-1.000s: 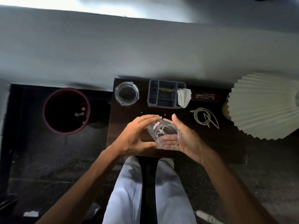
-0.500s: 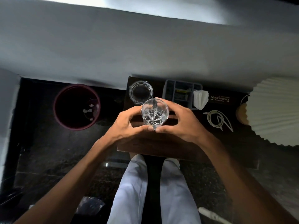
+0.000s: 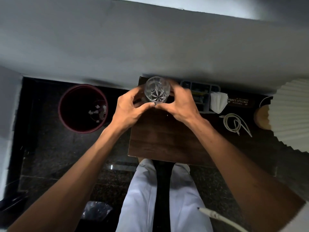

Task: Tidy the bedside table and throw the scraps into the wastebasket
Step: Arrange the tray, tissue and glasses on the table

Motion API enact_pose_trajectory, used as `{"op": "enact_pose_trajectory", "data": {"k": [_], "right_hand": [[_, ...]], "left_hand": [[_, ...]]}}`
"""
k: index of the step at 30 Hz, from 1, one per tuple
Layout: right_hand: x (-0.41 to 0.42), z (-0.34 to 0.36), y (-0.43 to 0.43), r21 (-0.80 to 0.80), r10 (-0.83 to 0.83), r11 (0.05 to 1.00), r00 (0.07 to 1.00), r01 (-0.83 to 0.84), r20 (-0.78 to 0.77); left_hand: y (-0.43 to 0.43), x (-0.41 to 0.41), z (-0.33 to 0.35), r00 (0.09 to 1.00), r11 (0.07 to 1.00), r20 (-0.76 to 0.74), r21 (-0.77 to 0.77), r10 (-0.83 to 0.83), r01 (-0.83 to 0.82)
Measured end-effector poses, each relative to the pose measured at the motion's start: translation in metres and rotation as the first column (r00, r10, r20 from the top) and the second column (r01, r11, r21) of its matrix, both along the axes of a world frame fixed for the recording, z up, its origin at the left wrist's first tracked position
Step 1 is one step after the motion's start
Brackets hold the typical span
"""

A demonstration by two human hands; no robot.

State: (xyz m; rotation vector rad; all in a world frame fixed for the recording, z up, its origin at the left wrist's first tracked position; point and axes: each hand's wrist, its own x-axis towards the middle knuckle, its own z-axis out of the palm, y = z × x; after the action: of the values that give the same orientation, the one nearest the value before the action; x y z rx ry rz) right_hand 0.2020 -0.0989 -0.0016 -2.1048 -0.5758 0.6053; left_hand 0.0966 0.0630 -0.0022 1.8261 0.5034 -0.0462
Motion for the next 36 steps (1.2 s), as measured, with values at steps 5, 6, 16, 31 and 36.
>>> {"op": "enact_pose_trajectory", "data": {"k": [5,6,16,31,36], "right_hand": [[0.004,-0.006,0.016,0.000,-0.031,1.000,0.999,0.031,-0.010],[0.005,-0.007,0.018,-0.011,-0.032,0.999,0.999,0.032,-0.002],[0.002,-0.022,0.030,-0.091,-0.024,0.996,1.000,0.022,-0.017],[0.001,-0.029,0.025,-0.148,0.011,0.989,0.999,-0.005,0.035],[-0.002,-0.023,0.024,-0.142,-0.008,0.990,1.000,0.011,0.023]], "left_hand": [[0.006,0.016,-0.003,0.999,0.997,-0.040,0.075,0.007,-0.004],[0.007,0.018,-0.003,0.998,0.997,-0.056,0.074,0.007,-0.003],[0.013,0.014,-0.012,0.992,1.000,-0.124,0.008,0.025,-0.024],[0.011,0.017,-0.017,0.990,1.000,-0.138,0.020,0.022,-0.020],[0.006,0.013,-0.013,0.991,1.000,-0.133,0.006,0.022,-0.021]]}}
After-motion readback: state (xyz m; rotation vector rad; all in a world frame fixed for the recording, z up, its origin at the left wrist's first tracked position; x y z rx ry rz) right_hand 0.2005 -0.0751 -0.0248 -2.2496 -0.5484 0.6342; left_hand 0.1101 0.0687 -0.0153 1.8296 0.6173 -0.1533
